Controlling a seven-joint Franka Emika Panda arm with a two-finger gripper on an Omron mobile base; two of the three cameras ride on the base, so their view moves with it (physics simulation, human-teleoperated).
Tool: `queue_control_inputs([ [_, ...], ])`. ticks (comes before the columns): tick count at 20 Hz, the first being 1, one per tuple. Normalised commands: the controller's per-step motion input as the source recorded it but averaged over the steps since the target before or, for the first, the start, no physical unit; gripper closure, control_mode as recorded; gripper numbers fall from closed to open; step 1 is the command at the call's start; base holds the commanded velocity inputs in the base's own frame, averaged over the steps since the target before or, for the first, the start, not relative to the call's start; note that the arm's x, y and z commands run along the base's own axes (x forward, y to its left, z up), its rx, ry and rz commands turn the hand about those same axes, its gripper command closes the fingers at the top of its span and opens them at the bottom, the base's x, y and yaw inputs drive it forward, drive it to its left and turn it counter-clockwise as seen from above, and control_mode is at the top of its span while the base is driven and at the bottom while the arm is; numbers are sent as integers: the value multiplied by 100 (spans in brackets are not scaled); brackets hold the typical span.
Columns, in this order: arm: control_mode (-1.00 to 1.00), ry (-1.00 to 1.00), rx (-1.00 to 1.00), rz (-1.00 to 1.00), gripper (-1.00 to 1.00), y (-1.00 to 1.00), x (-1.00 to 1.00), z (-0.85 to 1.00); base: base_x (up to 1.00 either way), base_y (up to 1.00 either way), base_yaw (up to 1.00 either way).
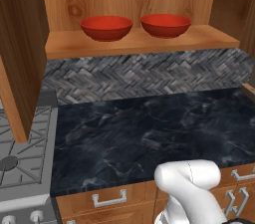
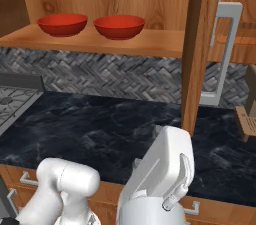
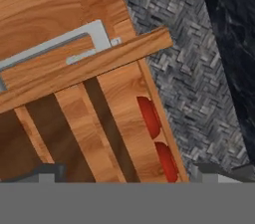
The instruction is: Open the cabinet. Pick the bowls from the counter and place them in the cabinet. Then close the cabinet.
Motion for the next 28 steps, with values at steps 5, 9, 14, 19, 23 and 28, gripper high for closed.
queue_control_inputs([
  [5, -100, 0, 1, 4, -100, -40, 0, 9, 0, 0, 0],
  [9, -100, -1, 0, 8, -100, -44, 0, 0, 0, 0, 0],
  [14, -100, -6, 0, 11, -100, -42, 1, 0, 0, 0, 0],
  [19, -100, -1, 0, 13, -100, -46, 14, 0, 0, 0, 0],
  [23, -100, 0, 0, 13, -100, -41, 27, 0, 0, 0, 0],
  [28, -100, 0, 0, 9, -100, -21, 42, -13, 0, 0, 0],
])
